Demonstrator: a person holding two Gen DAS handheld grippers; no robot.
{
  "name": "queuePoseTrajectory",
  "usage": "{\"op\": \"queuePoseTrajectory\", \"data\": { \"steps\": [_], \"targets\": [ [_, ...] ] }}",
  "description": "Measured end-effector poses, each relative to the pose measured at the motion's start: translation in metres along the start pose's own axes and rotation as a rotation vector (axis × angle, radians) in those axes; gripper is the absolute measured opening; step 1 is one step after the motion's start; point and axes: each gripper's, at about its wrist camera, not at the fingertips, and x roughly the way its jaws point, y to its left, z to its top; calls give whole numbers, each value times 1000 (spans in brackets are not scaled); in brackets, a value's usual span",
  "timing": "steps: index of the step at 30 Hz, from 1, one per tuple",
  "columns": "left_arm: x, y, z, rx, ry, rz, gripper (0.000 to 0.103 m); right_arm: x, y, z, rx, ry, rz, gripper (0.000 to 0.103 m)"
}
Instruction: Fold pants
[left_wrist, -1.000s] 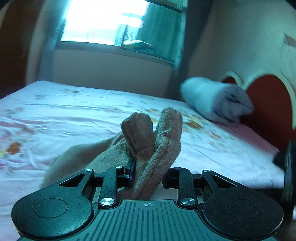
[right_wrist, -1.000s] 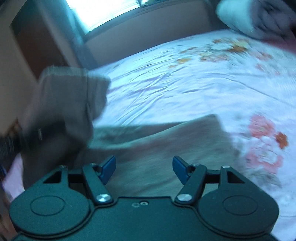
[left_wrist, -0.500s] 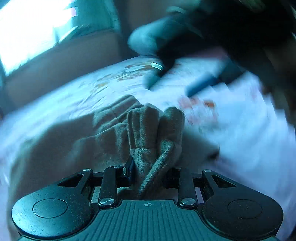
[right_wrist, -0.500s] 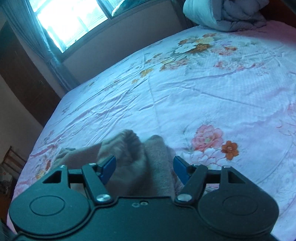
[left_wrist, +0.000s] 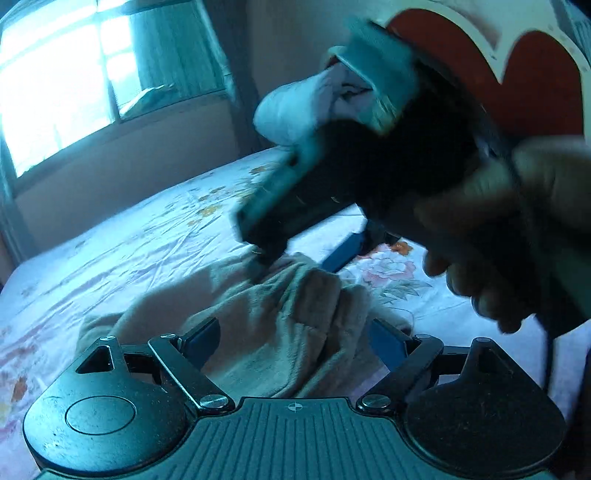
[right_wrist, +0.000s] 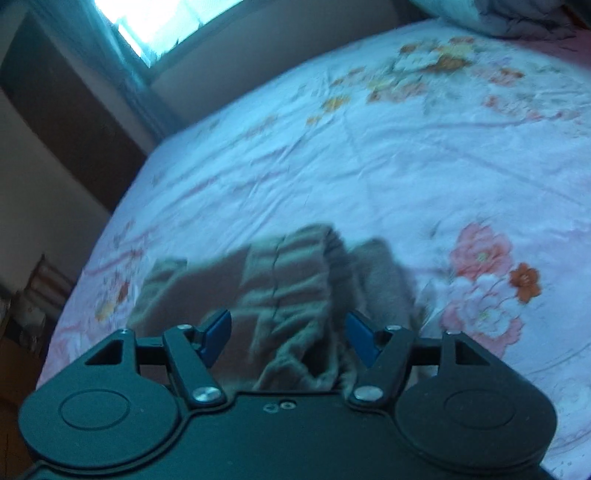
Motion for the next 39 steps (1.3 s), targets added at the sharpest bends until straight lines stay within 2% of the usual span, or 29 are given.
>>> {"op": "queuePoseTrajectory", "data": {
  "steps": [3,5,7,9,10,13,17,21,22,24,25,28,30,32,34,37,39],
  "targets": [
    [-14,28,-2,-77,13,42,88,2,4,-2,-20,-19,-67,62],
    [-19,48,-7,-119,30,70,88,6,5,-3,-20,-6,-9,59],
    [-25,69,-11,-158,47,105,88,13,9,-6,-40,3,-24,59],
    [-26,91,-16,-207,65,137,89,16,8,-8,-49,-2,-44,36],
    [-26,101,-20,-238,78,150,89,13,7,-9,-56,-20,-66,9],
    [-17,131,-30,-323,113,186,89,1,-3,-11,-21,-43,-32,6],
    [-16,156,-41,-379,117,225,89,-14,4,-17,-89,-86,-76,3],
    [-13,168,-50,-414,125,237,90,-28,1,-20,-78,-133,-101,3],
    [-10,171,-53,-428,136,235,90,-26,-2,-23,-74,-125,-115,3],
    [-3,175,-57,-467,157,215,90,-14,-10,-26,-53,-76,-125,11],
    [-3,177,-59,-487,163,203,90,-11,-12,-28,-37,-66,-127,17],
    [3,182,-64,-533,177,179,90,-20,-19,-26,20,-97,-140,64],
    [7,184,-65,-534,183,183,90,-23,-26,-24,43,-97,-129,64],
    [7,185,-64,-539,184,186,90,-14,-31,-24,67,-29,-73,63],
    [5,186,-65,-547,182,188,90,-1,-32,-28,88,21,-53,62],
    [4,186,-65,-541,190,191,90,8,-33,-32,130,26,-24,60],
    [6,187,-66,-541,200,191,90,8,-30,-33,116,17,-17,46]
  ]
}}
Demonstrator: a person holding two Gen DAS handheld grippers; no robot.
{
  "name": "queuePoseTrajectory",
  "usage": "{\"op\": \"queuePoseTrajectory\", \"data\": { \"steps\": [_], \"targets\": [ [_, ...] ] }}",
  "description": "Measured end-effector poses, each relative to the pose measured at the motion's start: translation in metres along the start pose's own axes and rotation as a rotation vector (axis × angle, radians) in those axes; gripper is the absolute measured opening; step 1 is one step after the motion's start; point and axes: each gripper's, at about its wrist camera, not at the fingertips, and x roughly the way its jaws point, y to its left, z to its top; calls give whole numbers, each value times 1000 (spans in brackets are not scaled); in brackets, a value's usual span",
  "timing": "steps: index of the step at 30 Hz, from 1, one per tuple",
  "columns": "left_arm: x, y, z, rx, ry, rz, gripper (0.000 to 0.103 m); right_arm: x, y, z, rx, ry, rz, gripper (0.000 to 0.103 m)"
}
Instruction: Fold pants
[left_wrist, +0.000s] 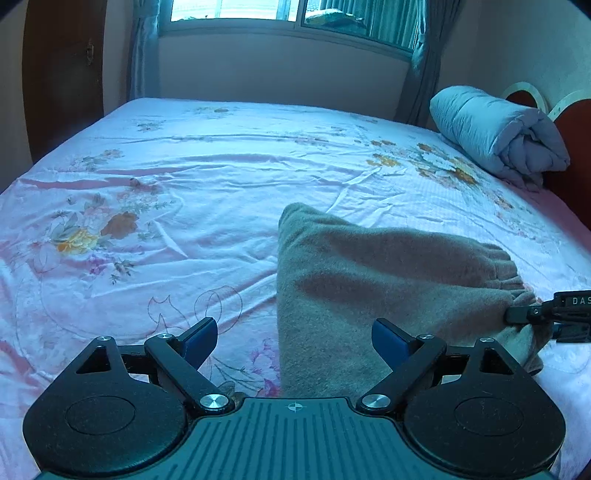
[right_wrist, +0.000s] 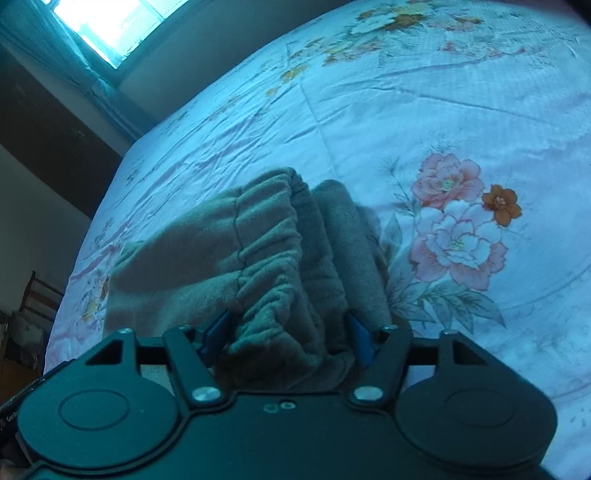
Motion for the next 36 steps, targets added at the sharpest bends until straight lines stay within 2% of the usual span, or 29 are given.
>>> {"op": "queuePoseTrajectory", "data": {
  "steps": [4,9,12,14,16,19,21,22,25,28,30,33,36],
  "targets": [
    [6,0,1,-17,11,2,90,-14,3,4,-21,-41,19,16],
    [8,-4,4,-25,7,-1,90,-35,13,14,-56,-109,35,10],
    [7,-5,7,-28,-1,-9,90,-50,23,19,-101,-194,7,5],
    [8,-7,8,-28,-2,-15,90,-61,24,25,-110,-237,-13,5],
    [9,-8,8,-29,-2,-17,91,-62,18,26,-117,-233,-32,5],
    [14,-11,6,-29,11,-22,91,-36,7,13,-135,-161,-104,6],
    [15,-13,5,-28,19,-34,91,-18,-2,4,-111,-112,-130,12],
    [15,-14,4,-28,17,-39,91,-18,-5,2,-101,-120,-131,14],
    [16,-19,6,-18,16,-62,91,-30,-1,7,-116,-156,-174,32],
    [21,-28,4,-2,32,-82,91,-47,10,17,-164,-250,-214,32],
    [25,-35,1,11,47,-91,91,-45,20,25,-201,-264,-182,32],
    [31,-42,-5,29,68,-104,91,-18,29,41,-200,-200,-145,31],
    [40,-48,-13,48,98,-102,91,7,25,59,-162,-165,-171,35]
  ]
}}
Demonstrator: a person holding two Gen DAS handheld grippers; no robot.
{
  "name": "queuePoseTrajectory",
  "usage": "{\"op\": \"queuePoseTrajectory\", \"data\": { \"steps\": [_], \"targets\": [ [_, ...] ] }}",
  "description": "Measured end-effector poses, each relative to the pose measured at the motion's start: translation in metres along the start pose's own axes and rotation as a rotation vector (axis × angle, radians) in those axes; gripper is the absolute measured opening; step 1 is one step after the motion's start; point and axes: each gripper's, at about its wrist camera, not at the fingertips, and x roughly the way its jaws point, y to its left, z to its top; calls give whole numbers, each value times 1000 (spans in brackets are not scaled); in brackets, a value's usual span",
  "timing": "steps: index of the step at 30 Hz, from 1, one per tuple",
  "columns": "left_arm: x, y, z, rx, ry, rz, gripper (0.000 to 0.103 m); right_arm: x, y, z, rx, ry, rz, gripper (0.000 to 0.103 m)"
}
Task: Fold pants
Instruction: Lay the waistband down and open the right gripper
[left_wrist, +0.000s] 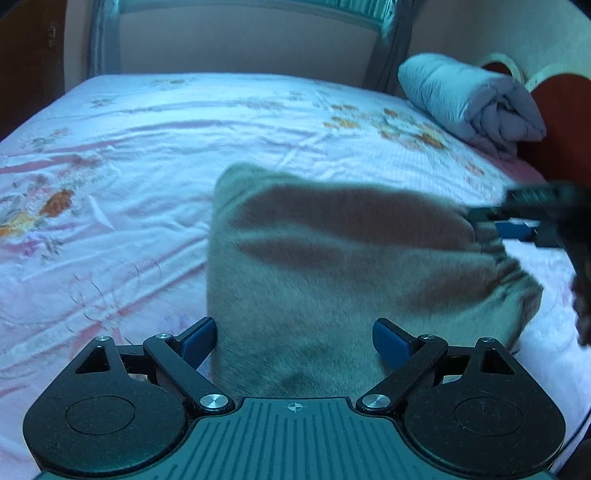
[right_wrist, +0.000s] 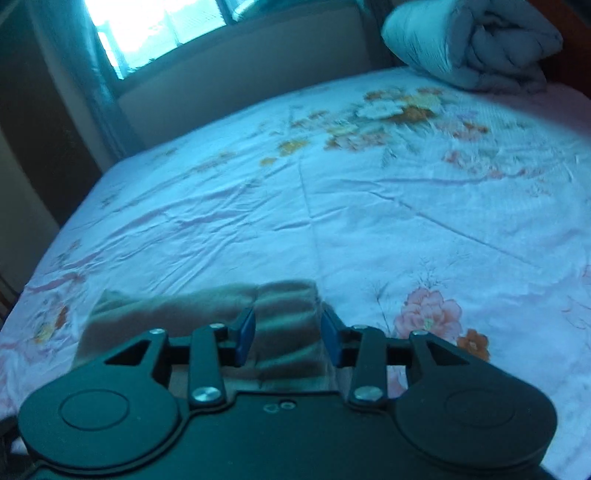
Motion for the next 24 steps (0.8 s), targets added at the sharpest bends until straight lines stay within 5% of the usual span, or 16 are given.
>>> {"op": "queuePoseTrajectory", "data": {
  "steps": [2,3,5,10,12,14,16,24],
  "targets": [
    [6,-3,-4,22,10,13,91,17,-1,5,6,40,10,44],
    [9,-4,-6,23,11,15,92,22,-2,5,10,49,25,40],
    [11,-3,-6,4,14,10,94,29,-3,4,-2,53,21,12],
    [8,4,-1,-39,18,-7,95,29,-24,-3,48,48,-42,5],
    [3,11,2,-58,16,-12,95,16,-27,-6,29,36,-65,9],
    [-2,21,6,-93,26,-19,95,-2,-37,-8,74,10,-62,36],
    [-6,30,10,-127,35,-21,96,-23,-47,-12,150,-34,-19,51],
    [-33,38,33,-159,29,54,97,-87,7,-29,-37,-130,17,58]
  ]
}}
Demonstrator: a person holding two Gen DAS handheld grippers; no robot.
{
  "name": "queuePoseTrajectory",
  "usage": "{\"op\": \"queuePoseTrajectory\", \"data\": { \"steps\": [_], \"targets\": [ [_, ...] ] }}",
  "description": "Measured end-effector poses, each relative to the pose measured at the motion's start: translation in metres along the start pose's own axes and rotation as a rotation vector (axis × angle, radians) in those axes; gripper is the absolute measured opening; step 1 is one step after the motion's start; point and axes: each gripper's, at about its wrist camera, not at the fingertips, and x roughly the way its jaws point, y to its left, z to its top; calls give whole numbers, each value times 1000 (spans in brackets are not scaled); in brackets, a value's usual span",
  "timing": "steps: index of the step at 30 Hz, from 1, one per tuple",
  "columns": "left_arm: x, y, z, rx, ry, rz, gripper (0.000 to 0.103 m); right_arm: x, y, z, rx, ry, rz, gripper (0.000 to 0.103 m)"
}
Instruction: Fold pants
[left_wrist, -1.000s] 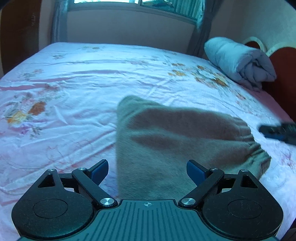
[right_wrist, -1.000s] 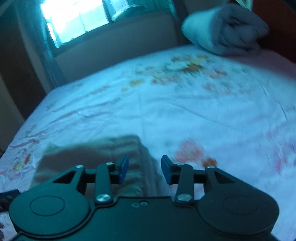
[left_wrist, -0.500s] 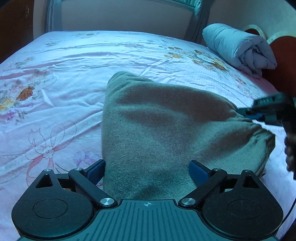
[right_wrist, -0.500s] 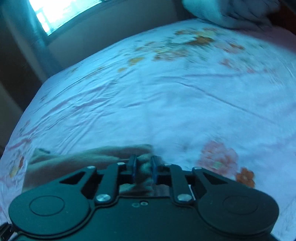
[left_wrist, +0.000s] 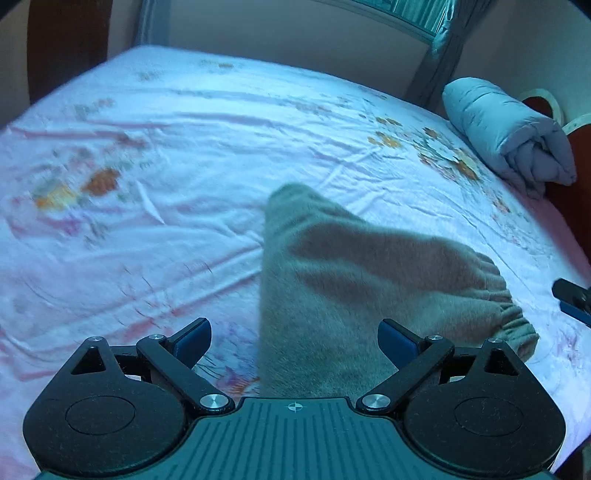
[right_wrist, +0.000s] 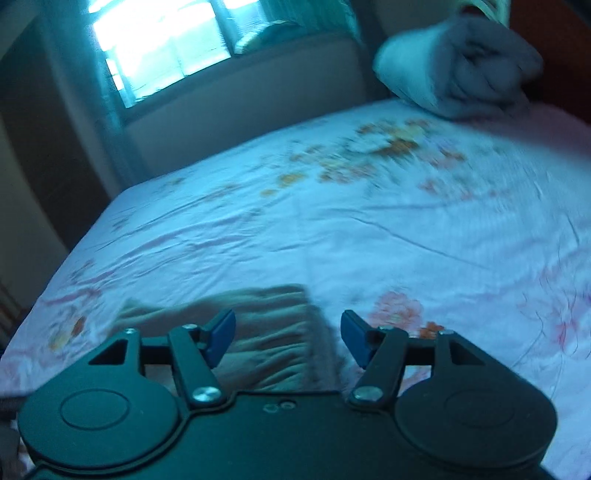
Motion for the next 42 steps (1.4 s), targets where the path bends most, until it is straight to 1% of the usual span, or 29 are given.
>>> {"op": "queuePoseTrajectory", "data": {
  "steps": [2,5,7,10,17,22,26,29,31,42],
  "targets": [
    [-14,-6,5,21,-27,24,98,-7,18,-1,-36,-2,2,59],
    [-40,-15,9,50,-73,46,103,-18,42,-5,-73,0,7,59],
    [-57,-22,9,84,-102,72,103,-25,53,-6,-82,-4,29,60],
    [-79,-31,8,133,-123,108,103,-38,69,-9,-107,-17,37,60],
    [-124,-42,1,149,-196,132,103,-71,97,-16,-165,-72,30,62],
    [-148,-46,0,149,-236,118,103,-87,105,-19,-183,-99,26,62],
    [-163,-46,-1,148,-270,123,103,-99,107,-19,-173,-122,14,63],
    [-169,-45,-2,146,-285,126,103,-105,110,-19,-190,-139,2,64],
    [-170,-45,-3,144,-286,127,103,-107,111,-19,-194,-146,-8,64],
    [-169,-44,-4,133,-282,132,103,-108,110,-22,-181,-140,-2,65]
  ]
}}
